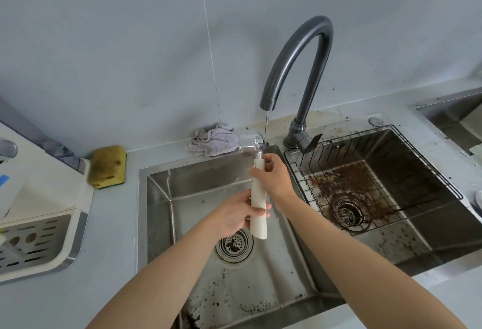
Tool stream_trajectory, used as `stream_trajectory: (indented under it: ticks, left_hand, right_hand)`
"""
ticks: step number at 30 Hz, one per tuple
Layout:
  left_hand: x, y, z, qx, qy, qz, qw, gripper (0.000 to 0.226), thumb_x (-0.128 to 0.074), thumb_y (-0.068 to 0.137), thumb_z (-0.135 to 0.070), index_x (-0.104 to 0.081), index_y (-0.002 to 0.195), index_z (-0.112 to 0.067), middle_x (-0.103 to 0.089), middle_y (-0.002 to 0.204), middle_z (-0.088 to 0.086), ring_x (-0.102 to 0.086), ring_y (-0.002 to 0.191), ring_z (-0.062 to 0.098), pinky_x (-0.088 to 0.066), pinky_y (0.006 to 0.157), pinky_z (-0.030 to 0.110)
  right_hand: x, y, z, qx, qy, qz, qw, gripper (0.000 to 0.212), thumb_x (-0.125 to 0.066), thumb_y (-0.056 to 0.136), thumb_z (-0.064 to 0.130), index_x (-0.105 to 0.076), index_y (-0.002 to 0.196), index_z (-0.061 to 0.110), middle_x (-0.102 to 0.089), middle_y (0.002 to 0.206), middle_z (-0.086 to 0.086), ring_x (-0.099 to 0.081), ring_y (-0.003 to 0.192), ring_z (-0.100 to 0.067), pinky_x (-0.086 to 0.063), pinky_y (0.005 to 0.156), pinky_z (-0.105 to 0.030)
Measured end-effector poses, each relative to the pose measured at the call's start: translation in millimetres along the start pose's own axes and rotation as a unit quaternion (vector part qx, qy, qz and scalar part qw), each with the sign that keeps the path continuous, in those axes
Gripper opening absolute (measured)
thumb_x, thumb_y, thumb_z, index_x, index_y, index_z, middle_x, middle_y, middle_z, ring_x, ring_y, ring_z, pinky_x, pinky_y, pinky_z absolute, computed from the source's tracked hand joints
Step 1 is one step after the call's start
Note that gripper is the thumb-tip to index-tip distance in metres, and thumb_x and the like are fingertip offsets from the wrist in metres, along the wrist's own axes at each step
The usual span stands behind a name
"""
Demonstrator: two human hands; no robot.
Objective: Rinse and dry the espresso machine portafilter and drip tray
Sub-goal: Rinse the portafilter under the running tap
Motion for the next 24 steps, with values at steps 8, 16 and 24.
stream_trajectory:
  ticks: [8,16,24]
  left_hand:
    - [0.5,7.7,-19.8,-0.044,0.049,-0.007,0.998,0.046,-0.048,0.084,0.013,-0.047,0.120,-0.015,-0.060,0.102,0.000,-0.058,0.097,0.015,-0.046,0.081,0.026]
    - [-2.3,21.4,-39.4,-0.087,0.050,-0.013,0.995,0.038,-0.048,0.081,0.014,-0.052,0.106,-0.015,-0.058,0.097,0.004,-0.055,0.094,0.018,-0.043,0.092,0.038]
    - [0.5,33.0,-58.8,-0.103,0.042,-0.003,0.994,0.032,-0.068,0.074,-0.014,-0.056,0.103,-0.022,-0.064,0.102,0.005,-0.061,0.098,0.021,-0.044,0.094,0.037]
  right_hand:
    - [6.9,11.3,20.9,0.038,0.005,0.039,0.998,0.028,-0.069,0.078,0.016,-0.052,0.100,0.017,-0.055,0.080,0.005,-0.054,0.075,-0.014,-0.051,0.072,-0.031]
    - [13.5,25.7,40.5,0.061,-0.019,0.013,0.998,0.032,-0.070,0.078,0.018,-0.050,0.102,0.013,-0.046,0.075,0.006,-0.047,0.066,-0.008,-0.047,0.067,-0.029]
    - [22.2,35.7,65.6,0.064,0.044,0.014,0.997,0.030,-0.069,0.080,0.016,-0.049,0.101,0.013,-0.055,0.082,0.002,-0.055,0.073,-0.013,-0.051,0.066,-0.026]
Point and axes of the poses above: each hand's wrist, its own y-axis towards the middle knuckle, its own x-axis out of the back of the hand, z = x × y, the point moved 1 cm from there along y, towards the middle knuckle
